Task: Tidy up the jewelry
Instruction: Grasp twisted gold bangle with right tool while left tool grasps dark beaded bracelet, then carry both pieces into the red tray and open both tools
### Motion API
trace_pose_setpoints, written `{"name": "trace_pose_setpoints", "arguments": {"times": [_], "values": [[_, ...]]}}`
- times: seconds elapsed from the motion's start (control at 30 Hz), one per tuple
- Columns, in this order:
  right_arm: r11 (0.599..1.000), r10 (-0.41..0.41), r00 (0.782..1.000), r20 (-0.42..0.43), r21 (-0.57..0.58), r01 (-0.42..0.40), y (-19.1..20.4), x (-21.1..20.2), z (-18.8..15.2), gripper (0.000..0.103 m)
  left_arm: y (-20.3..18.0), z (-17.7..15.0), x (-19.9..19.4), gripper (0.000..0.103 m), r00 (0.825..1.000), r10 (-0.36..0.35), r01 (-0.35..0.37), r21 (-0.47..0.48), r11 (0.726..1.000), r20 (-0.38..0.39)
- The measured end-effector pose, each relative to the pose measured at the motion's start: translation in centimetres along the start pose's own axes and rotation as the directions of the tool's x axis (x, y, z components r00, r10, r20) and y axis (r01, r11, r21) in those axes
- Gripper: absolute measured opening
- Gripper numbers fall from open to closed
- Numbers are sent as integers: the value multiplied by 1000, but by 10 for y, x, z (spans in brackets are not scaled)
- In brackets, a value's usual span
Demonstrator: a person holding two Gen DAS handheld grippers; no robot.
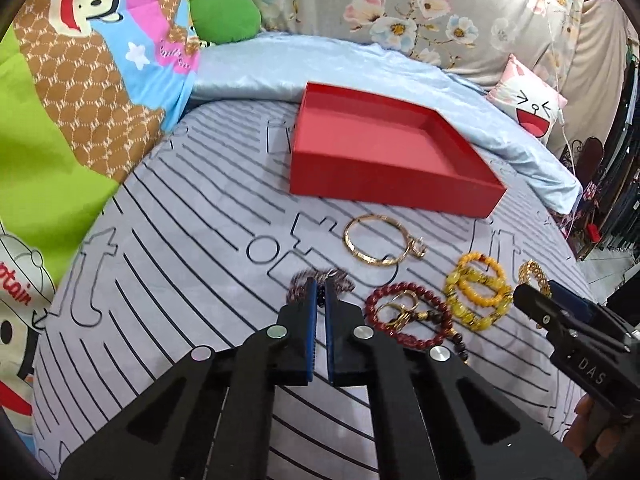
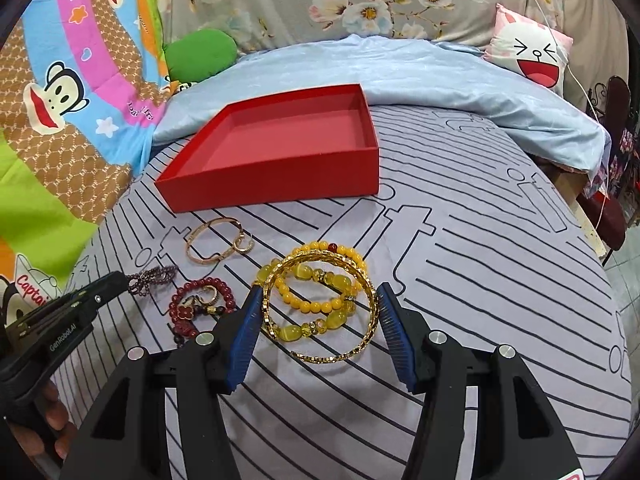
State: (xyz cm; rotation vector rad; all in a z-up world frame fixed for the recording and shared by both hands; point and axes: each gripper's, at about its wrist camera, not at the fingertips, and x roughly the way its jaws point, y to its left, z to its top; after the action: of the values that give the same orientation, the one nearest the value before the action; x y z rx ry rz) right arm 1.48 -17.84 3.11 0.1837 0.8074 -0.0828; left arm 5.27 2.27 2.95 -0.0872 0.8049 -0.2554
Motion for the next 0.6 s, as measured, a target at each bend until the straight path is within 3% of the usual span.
{"name": "trace_pose_setpoints", "arguments": {"times": [0.3, 0.6], "values": [[999, 45, 999, -23, -11, -45, -1, -10, 14, 55, -12, 24, -21, 3, 1000, -28, 28, 28, 999, 7], [994, 77, 997, 2, -74, -76, -5, -9, 94, 55, -28, 103, -23, 3, 994, -99, 94, 93, 991, 53]]}}
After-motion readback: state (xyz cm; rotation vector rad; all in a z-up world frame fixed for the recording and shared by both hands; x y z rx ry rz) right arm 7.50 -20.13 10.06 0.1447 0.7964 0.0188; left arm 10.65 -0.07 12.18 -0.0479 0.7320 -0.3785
